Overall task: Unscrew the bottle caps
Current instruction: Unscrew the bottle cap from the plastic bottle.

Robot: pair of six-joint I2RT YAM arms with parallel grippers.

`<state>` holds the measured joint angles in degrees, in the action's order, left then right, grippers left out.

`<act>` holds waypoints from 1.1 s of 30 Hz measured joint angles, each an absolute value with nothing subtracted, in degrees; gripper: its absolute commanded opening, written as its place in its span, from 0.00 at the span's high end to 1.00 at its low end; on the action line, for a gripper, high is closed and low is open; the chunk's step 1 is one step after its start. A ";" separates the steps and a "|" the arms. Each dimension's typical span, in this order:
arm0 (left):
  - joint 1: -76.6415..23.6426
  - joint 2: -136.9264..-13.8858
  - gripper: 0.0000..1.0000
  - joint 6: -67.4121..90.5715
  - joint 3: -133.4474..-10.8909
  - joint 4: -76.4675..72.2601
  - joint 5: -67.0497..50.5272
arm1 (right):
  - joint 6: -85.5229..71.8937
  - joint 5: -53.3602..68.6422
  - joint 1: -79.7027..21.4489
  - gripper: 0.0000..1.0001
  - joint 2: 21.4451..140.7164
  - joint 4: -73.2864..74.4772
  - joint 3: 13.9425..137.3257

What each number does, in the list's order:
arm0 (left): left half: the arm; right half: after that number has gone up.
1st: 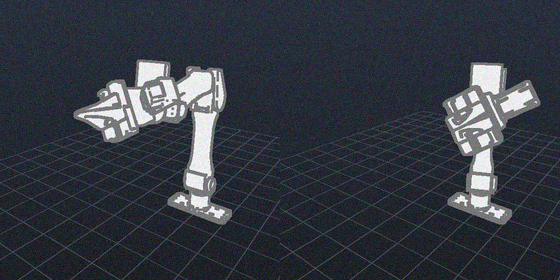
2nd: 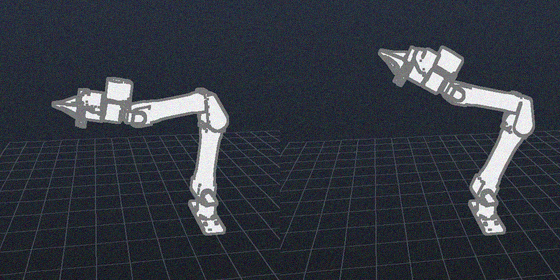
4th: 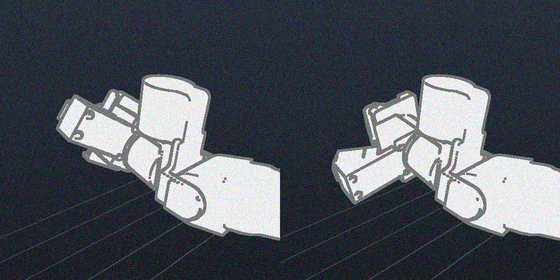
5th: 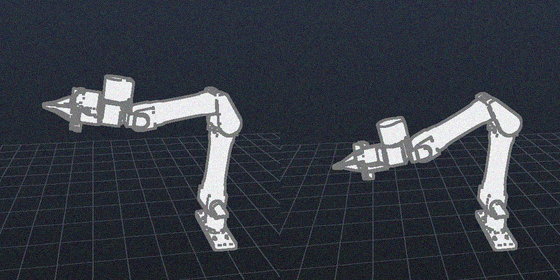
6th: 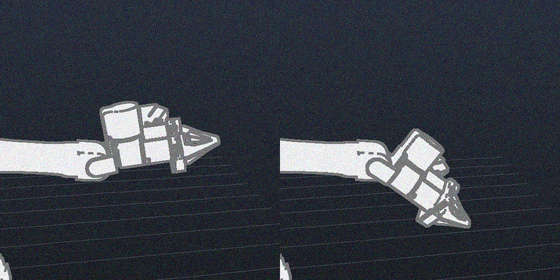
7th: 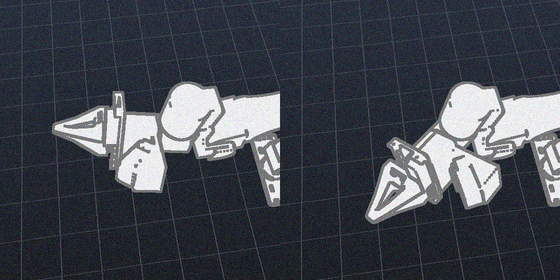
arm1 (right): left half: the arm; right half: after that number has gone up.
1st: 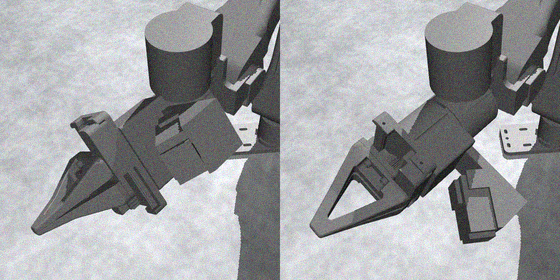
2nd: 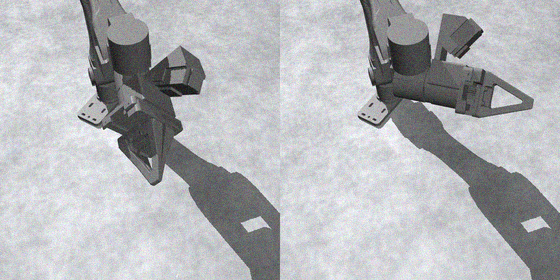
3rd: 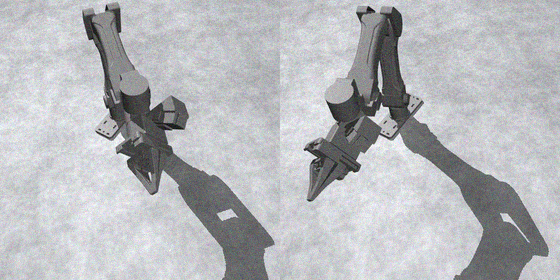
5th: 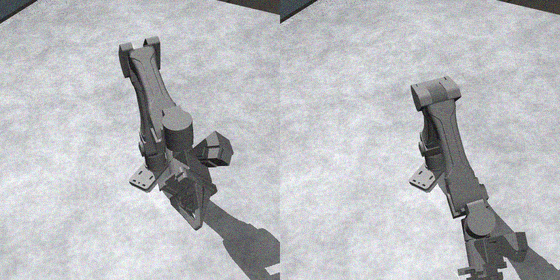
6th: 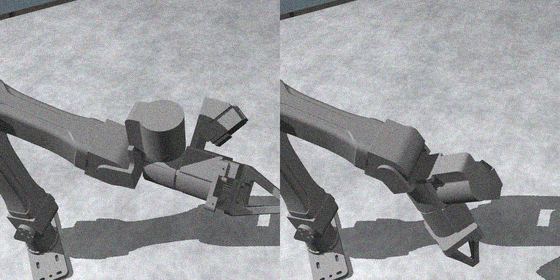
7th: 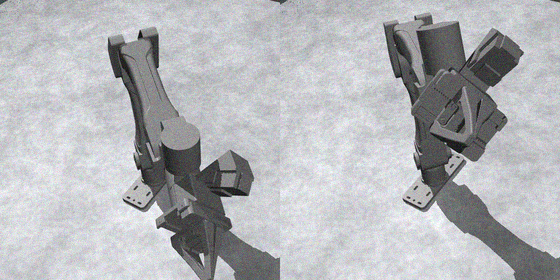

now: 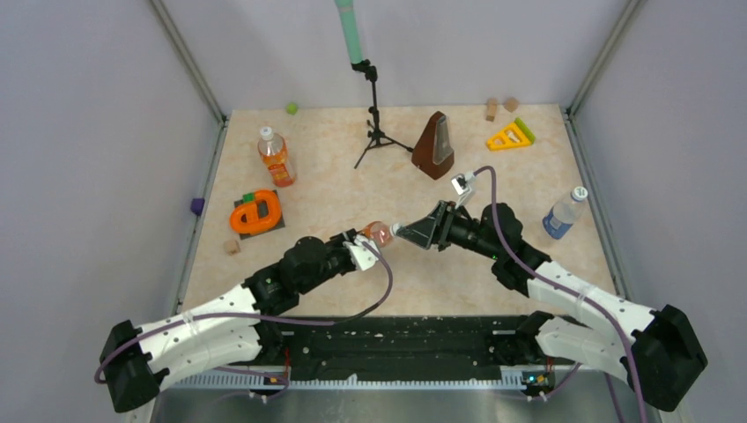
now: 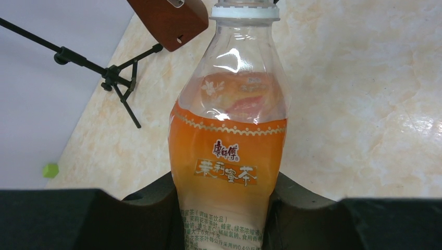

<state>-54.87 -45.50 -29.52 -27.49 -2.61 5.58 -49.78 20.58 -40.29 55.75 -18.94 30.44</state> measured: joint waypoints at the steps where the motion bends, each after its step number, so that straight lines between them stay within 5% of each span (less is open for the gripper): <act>1: -54.87 -45.58 1.00 -29.56 -27.49 -2.59 5.54 | -49.78 20.58 -40.29 0.44 55.77 -18.94 30.44; 16: -55.27 -46.28 1.00 -30.06 -27.49 -2.50 4.97 | -50.30 20.69 -40.29 0.51 58.04 -21.17 30.44; 19: -55.27 -46.28 1.00 -30.17 -27.49 -2.39 4.99 | -50.57 20.95 -40.29 0.66 58.24 -21.54 30.44; 26: -55.31 -46.26 1.00 -29.80 -27.49 -1.67 5.17 | -49.95 21.67 -40.38 0.75 58.30 -21.82 30.44; 33: -55.40 -47.24 1.00 -26.63 -27.90 0.08 5.04 | -47.97 22.63 -40.36 0.56 58.92 -21.10 30.46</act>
